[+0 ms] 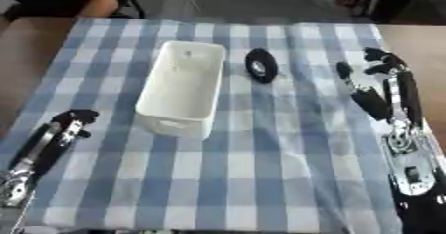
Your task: Pick up objects on the table and place them in the box.
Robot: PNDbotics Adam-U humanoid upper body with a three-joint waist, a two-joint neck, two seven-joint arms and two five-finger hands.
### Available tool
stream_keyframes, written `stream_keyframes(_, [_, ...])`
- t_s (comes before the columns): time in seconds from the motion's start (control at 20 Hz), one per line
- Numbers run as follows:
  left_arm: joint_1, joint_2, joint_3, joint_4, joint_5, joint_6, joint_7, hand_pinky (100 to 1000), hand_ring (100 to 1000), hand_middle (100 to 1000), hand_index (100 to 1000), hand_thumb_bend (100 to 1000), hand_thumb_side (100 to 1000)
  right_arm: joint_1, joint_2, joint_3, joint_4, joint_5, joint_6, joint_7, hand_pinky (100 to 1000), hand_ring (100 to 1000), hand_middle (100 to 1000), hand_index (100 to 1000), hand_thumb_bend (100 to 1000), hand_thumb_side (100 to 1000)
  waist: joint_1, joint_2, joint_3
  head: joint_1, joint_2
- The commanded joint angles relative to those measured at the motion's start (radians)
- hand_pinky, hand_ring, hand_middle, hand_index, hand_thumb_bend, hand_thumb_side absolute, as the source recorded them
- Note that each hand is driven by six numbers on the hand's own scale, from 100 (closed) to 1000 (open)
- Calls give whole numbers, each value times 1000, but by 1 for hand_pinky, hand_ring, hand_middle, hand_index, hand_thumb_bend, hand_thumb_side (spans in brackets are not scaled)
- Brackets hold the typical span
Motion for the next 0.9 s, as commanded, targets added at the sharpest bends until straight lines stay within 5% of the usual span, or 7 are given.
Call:
stream_keyframes(0.05, [-7,16,-2,-15,-4,-1,-5,675,775,797,804,1000,1000,-53,-19,16,39,10,-2,12,811,640,722,848,680,857,1,-9,1,-6,1])
stream_keyframes(0.9, [-7,12,-9,-11,-1,-5,-14,675,775,797,805,1000,1000,-277,54,52,336,104,-18,18,794,628,716,842,686,824,7,-11,12,-19,1])
